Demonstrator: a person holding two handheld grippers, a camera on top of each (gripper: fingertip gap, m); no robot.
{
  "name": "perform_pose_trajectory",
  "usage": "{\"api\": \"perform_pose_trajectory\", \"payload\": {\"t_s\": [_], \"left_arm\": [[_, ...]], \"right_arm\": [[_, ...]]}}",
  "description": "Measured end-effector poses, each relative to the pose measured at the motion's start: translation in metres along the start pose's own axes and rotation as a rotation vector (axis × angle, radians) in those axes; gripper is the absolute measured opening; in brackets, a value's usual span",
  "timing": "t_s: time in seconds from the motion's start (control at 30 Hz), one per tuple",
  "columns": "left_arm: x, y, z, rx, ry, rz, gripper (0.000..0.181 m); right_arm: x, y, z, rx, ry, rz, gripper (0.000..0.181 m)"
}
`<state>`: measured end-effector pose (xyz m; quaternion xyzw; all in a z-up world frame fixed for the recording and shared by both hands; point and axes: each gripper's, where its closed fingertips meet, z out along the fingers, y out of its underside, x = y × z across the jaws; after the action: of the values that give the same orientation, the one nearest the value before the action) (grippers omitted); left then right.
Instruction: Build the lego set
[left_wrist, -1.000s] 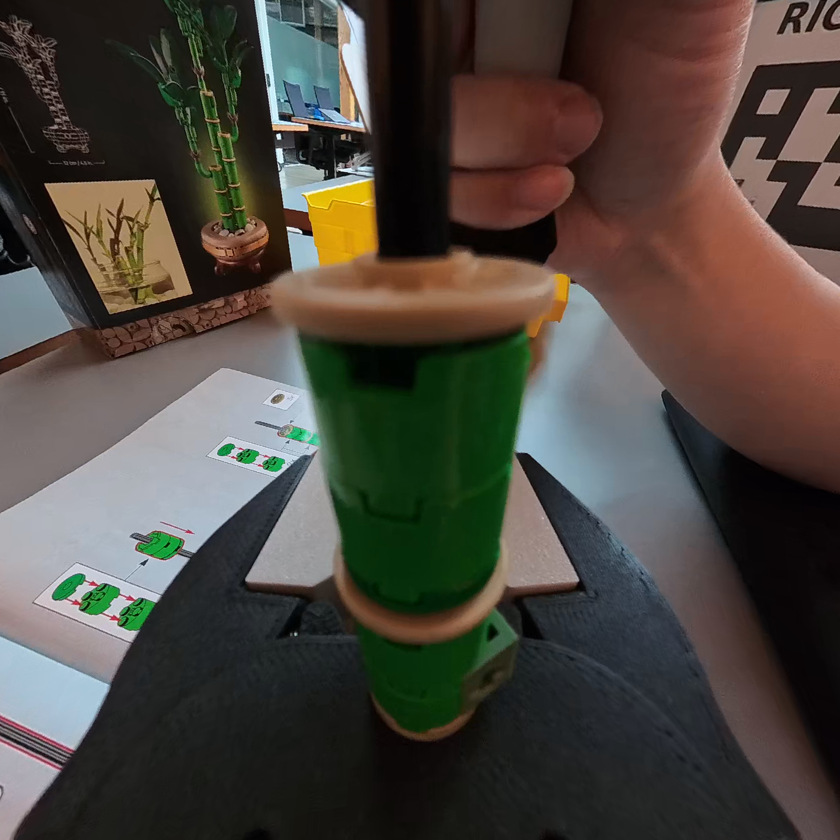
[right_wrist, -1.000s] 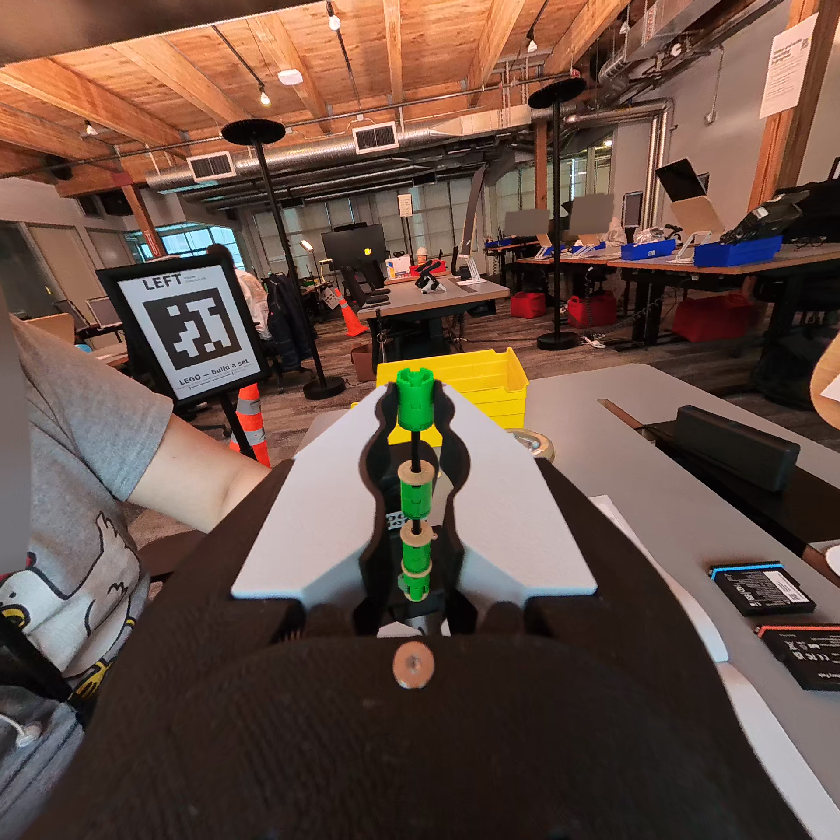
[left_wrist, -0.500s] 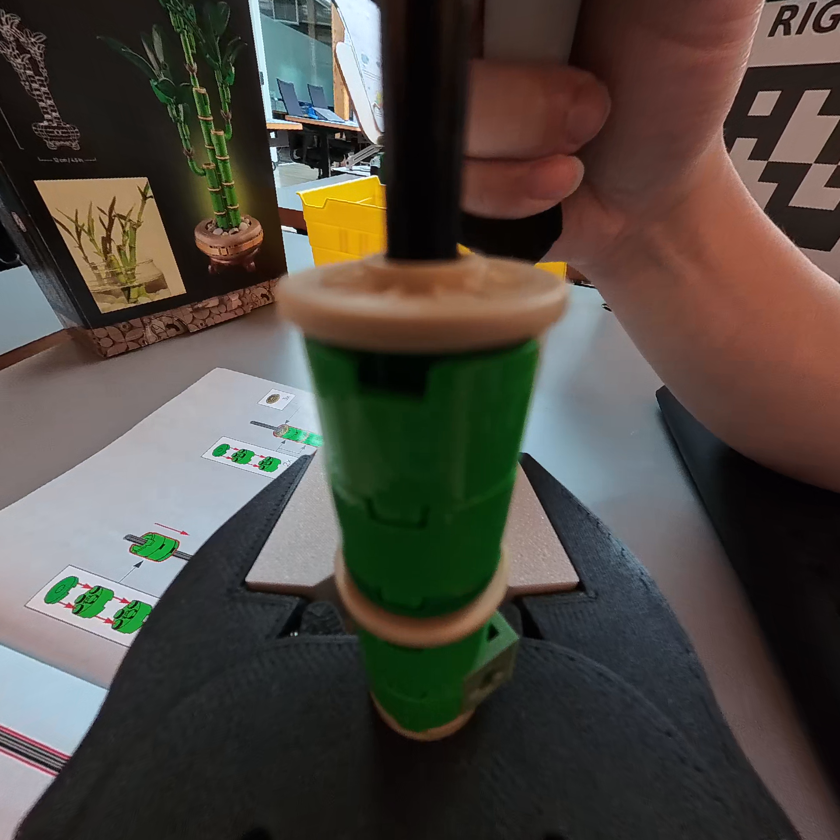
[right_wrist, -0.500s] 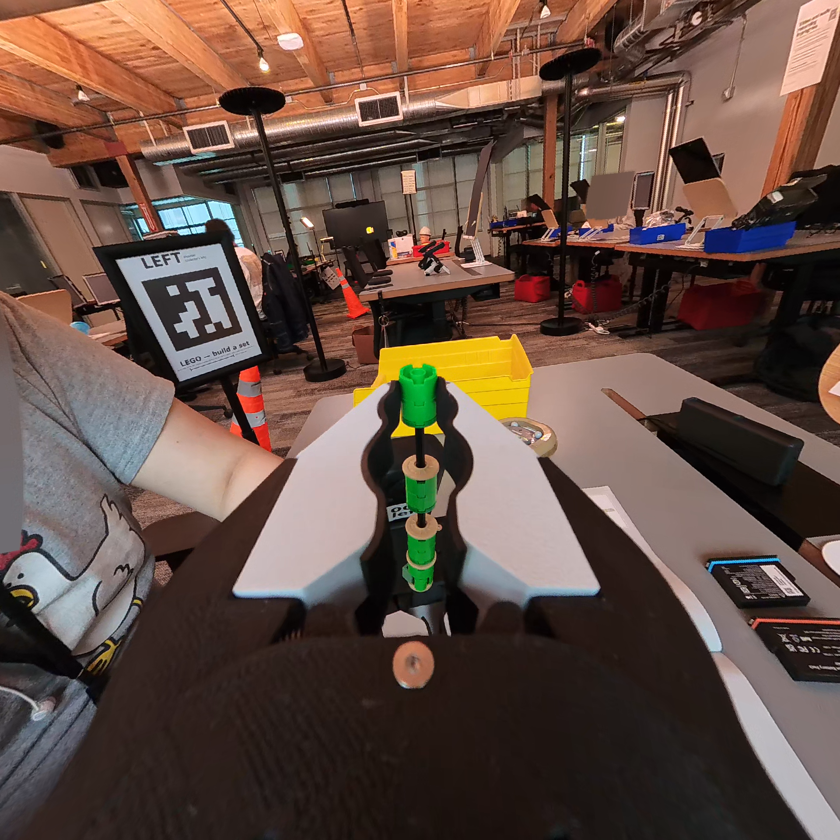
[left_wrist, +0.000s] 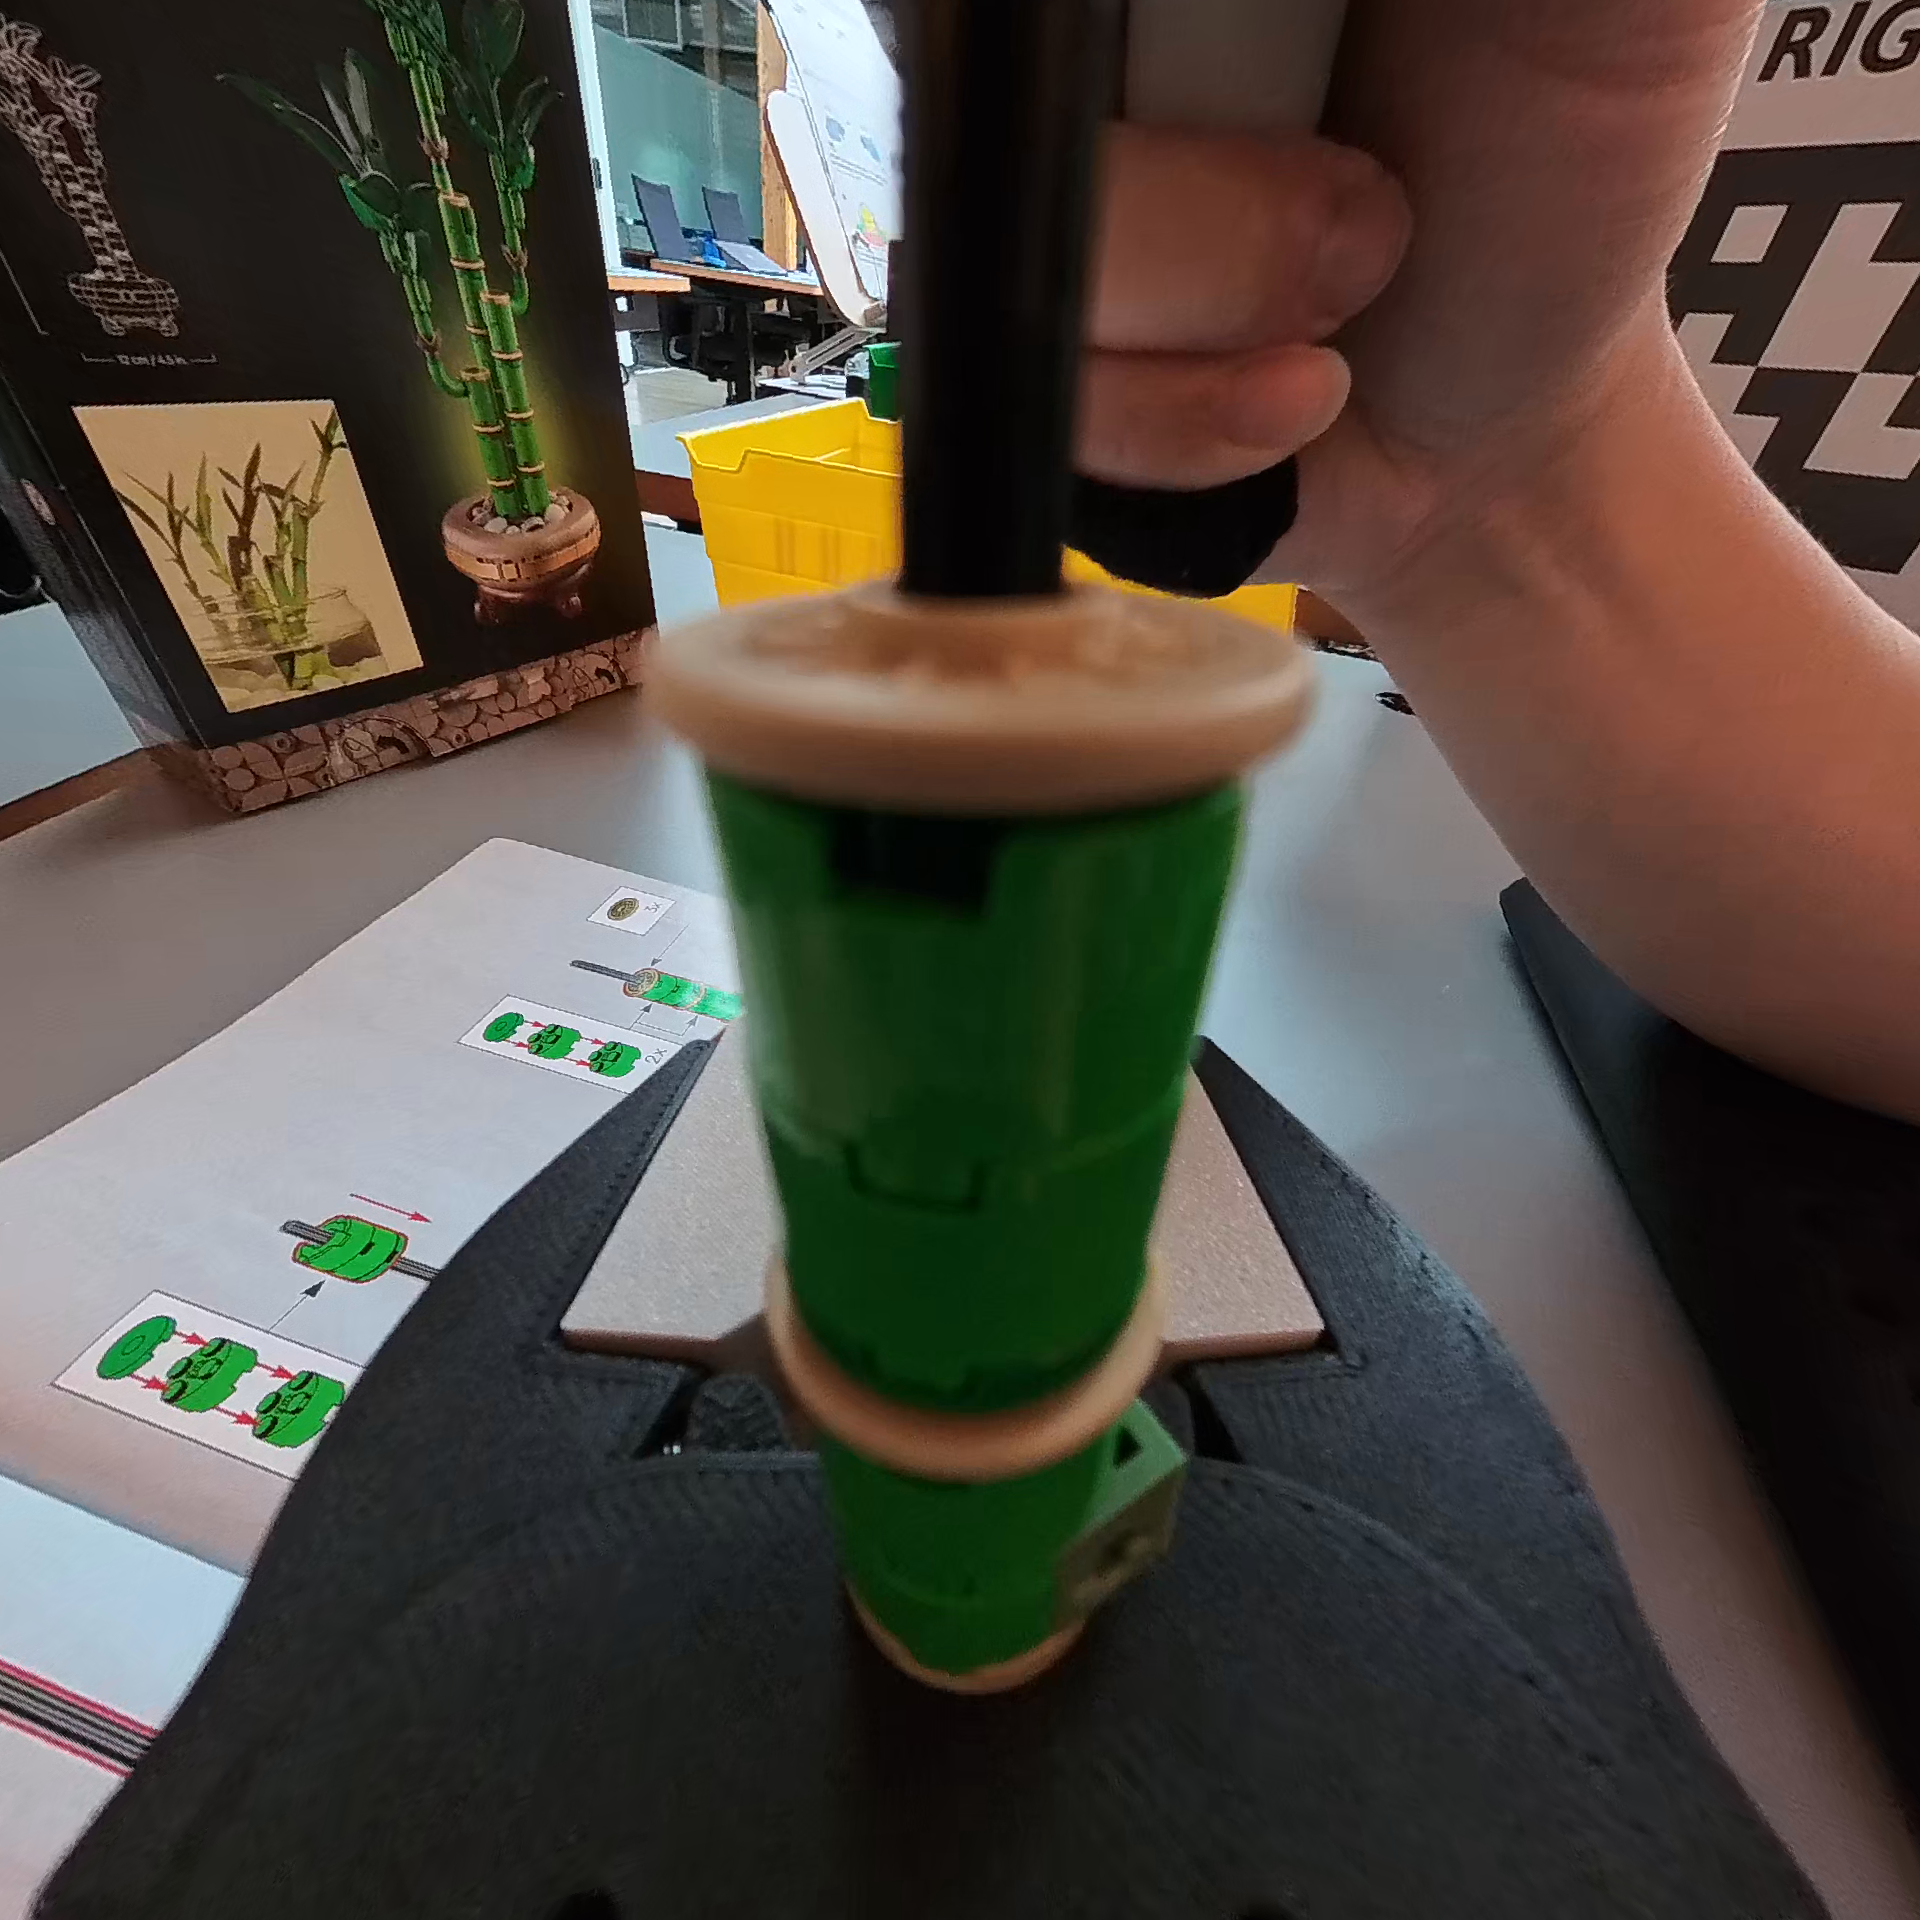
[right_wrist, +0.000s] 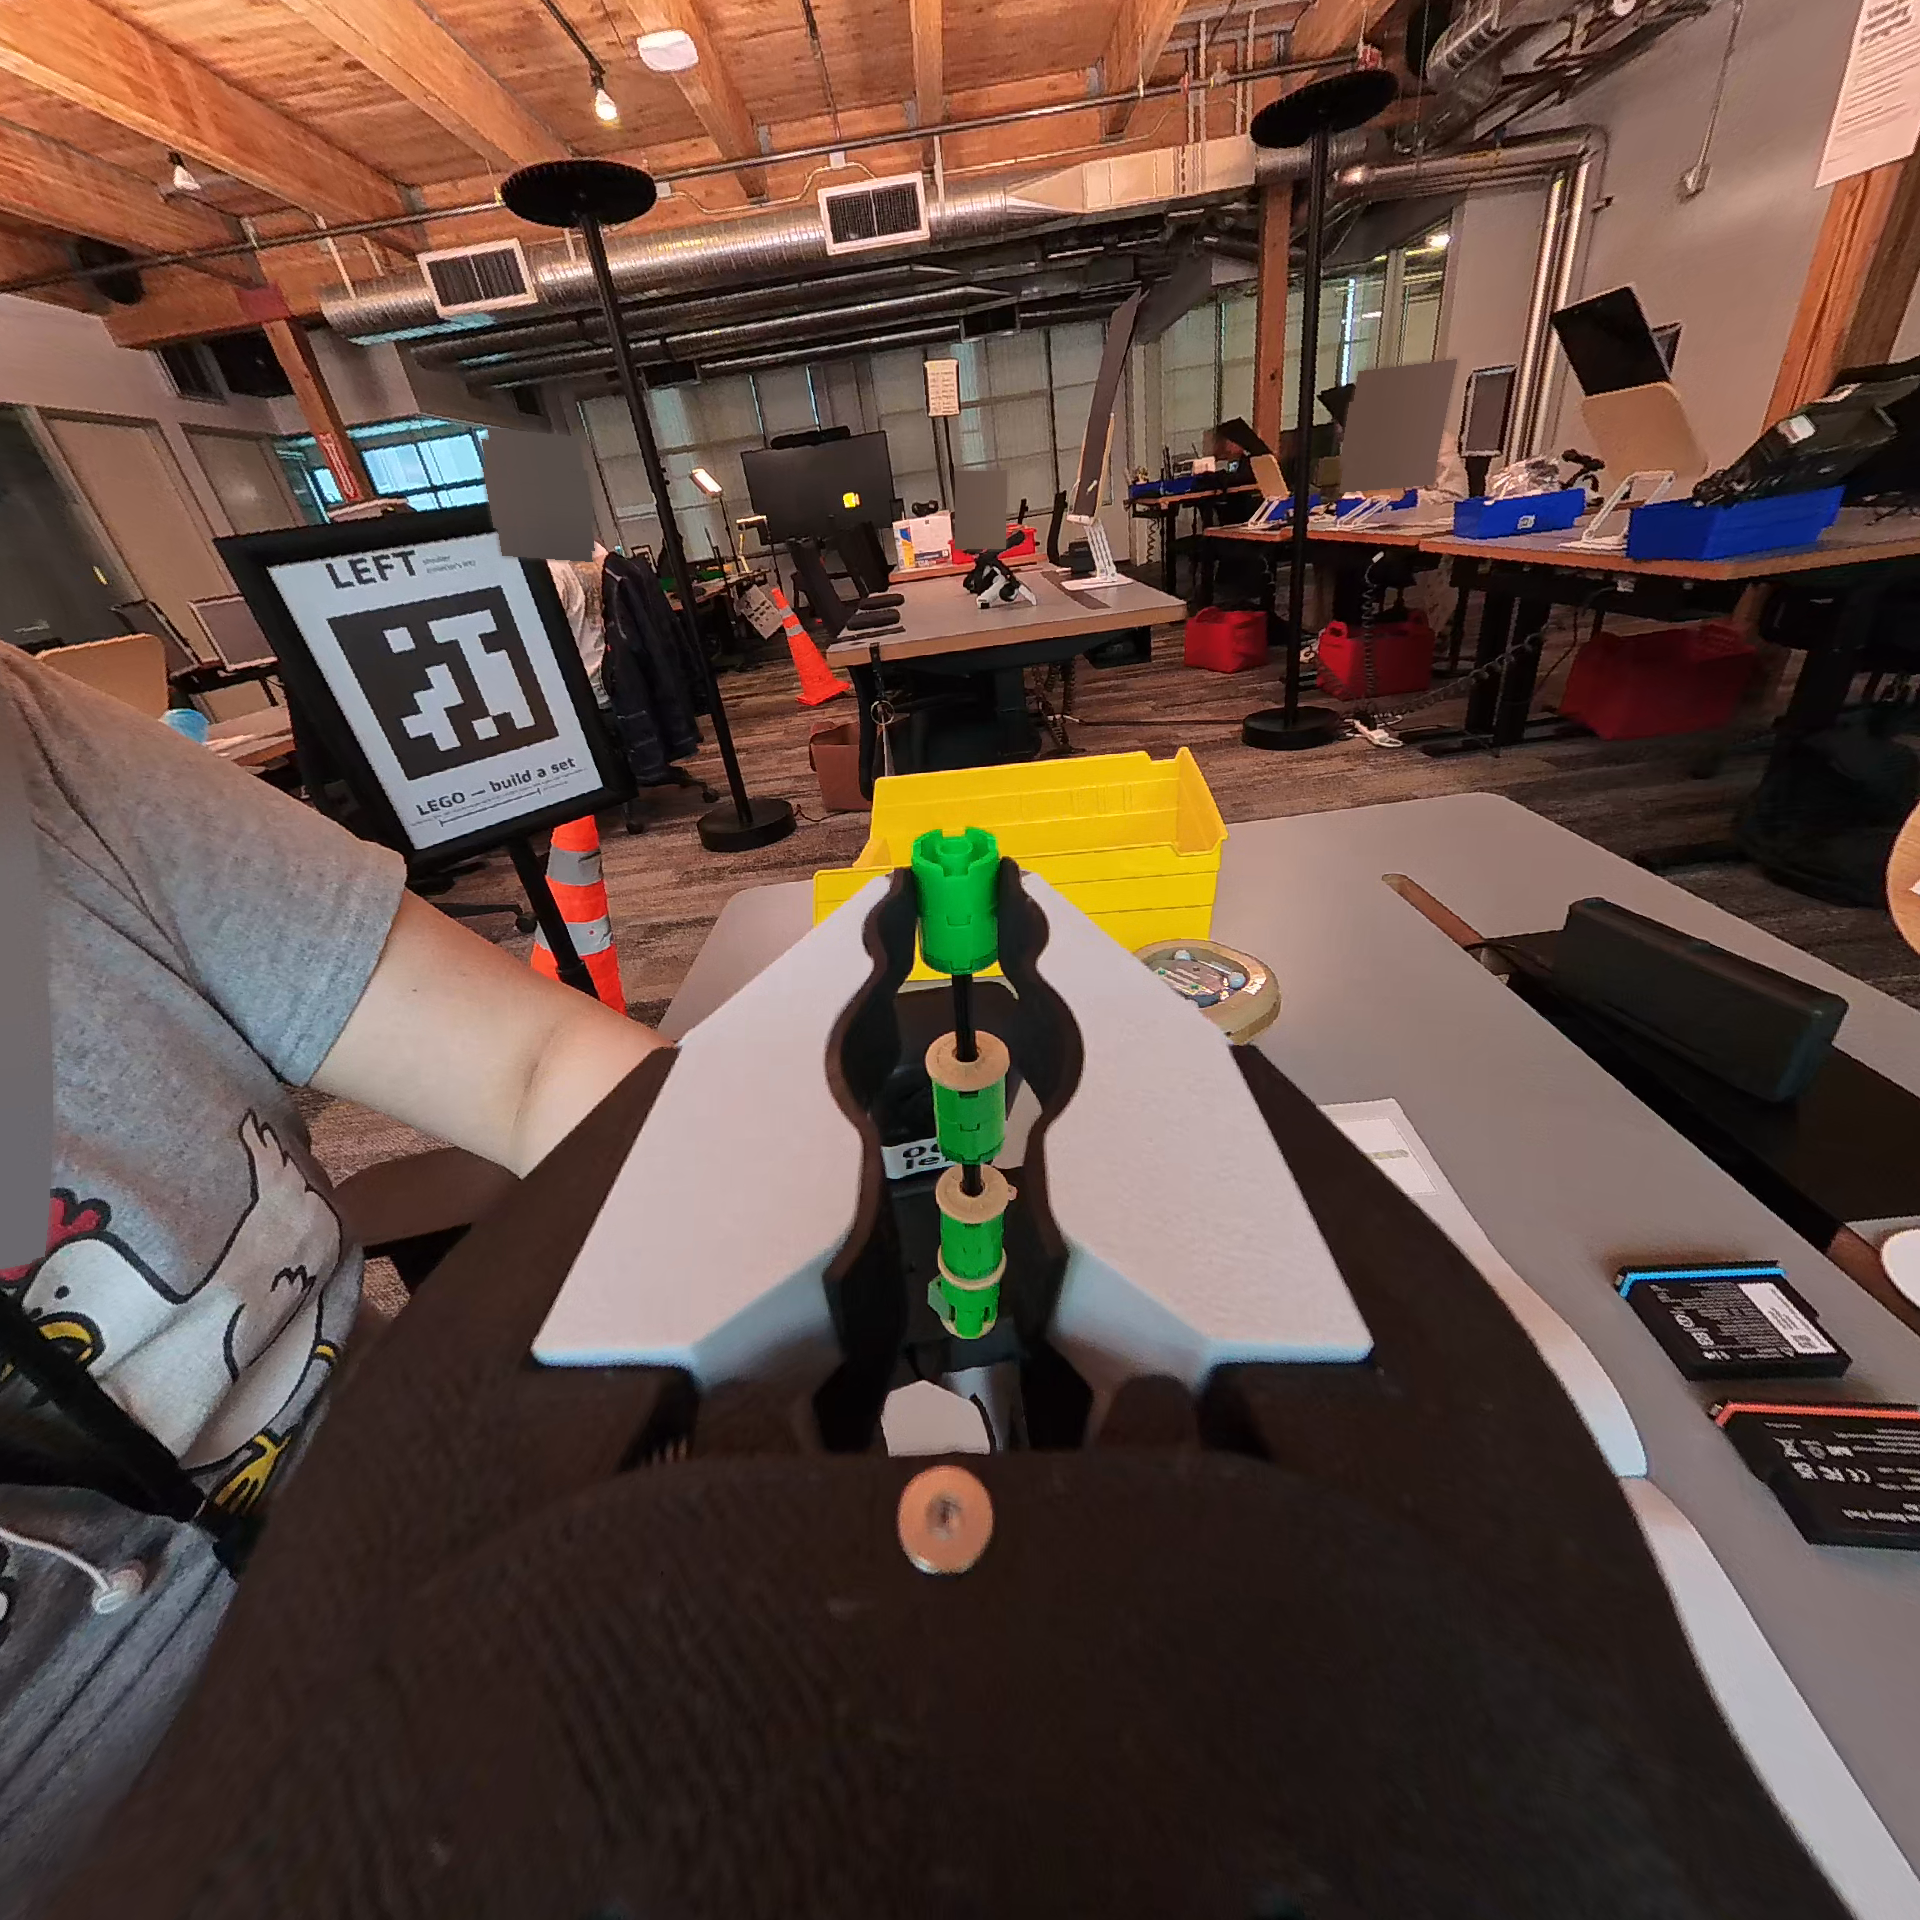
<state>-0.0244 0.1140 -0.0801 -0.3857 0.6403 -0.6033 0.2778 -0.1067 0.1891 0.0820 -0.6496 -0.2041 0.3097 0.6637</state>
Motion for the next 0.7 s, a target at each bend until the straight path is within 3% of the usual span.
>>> {"api": "perform_pose_trajectory", "payload": {"t_s": [0.7], "left_arm": [[0.0006, 0.0003, 0.0001, -0.001, 0.000, -0.001, 0.000]], "right_arm": [[-0.0027, 0.0030, 0.0033, -0.021, -0.007, -0.012, 0.016]]}}
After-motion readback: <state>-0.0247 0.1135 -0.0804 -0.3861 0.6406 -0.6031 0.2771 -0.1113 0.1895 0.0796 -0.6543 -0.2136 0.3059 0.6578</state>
